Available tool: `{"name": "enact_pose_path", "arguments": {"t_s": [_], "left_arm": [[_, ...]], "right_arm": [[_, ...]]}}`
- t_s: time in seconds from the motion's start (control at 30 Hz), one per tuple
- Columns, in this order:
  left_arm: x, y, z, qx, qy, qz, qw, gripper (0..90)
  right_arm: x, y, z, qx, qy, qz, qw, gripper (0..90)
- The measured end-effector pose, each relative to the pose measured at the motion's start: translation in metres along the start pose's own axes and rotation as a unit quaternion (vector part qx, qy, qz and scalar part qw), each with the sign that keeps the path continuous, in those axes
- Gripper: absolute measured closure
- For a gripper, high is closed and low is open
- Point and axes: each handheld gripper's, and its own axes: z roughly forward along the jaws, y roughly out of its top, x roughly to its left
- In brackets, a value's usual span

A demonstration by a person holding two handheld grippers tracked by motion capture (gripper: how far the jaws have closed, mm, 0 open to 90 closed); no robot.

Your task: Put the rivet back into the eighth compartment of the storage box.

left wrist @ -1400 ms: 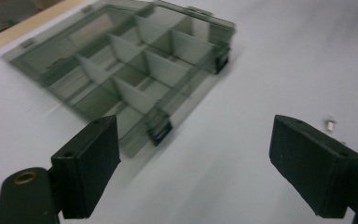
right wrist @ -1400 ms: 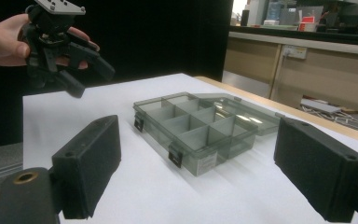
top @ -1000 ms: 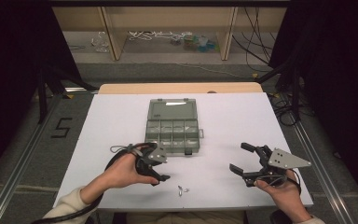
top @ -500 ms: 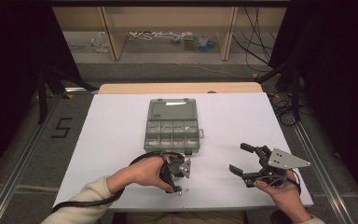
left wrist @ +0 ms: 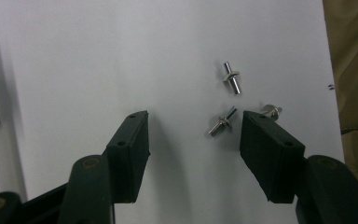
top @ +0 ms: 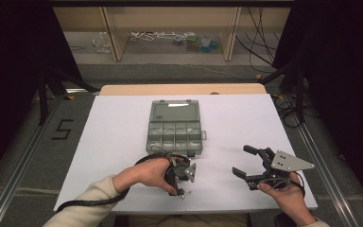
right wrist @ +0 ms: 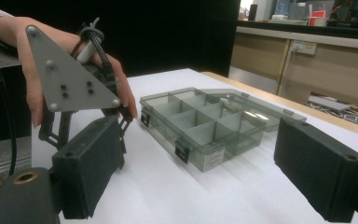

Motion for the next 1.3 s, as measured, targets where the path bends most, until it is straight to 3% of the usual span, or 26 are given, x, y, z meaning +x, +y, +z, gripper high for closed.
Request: {"name": "enact_pose_path", "arguments": {"t_s": [0.23,0.33,0.53,0.67,0.7,0.77,1.03,1.3], "left_arm": [[0.0021,0.0015,-0.0002,0.006,-0.012,0.004,0.9999,47.0],[0.0016,0.0021,0.0004,0.001,-0.017,-0.006,0.9998,50.2],[0.0002,0.0049,0.0003,0.009,-0.019,0.002,0.9998,56.3],[-0.0018,0.0073,0.0,0.017,-0.021,0.018,0.9995,65.5],[-0.0024,0.0078,0.0,0.019,-0.023,0.02,0.9994,67.1],[-0.0028,0.0088,0.0001,0.021,-0.023,0.02,0.9993,69.6],[-0.0032,0.0094,0.0,0.023,-0.029,0.015,0.9992,81.2],[-0.0035,0.0083,0.0,0.019,-0.028,0.005,0.9994,81.4]], "right_arm": [[0.0001,0.0,0.0001,0.0,0.003,0.0,1.0,15.7],[0.0,0.0,0.0002,0.0,0.003,0.0,1.0,15.6],[0.0007,0.0001,-0.0002,0.004,0.004,0.003,1.0,15.7],[0.0007,0.0,0.0003,0.0,0.001,0.002,1.0,15.6],[0.0005,0.0006,-0.0011,0.011,0.003,0.001,0.9999,15.6],[0.001,-0.0001,0.0003,-0.001,-0.003,0.002,1.0,15.6],[0.0006,0.0,0.0002,-0.002,0.001,0.001,1.0,15.7],[0.0006,0.0003,0.0001,-0.002,-0.002,-0.004,1.0,15.7]]}}
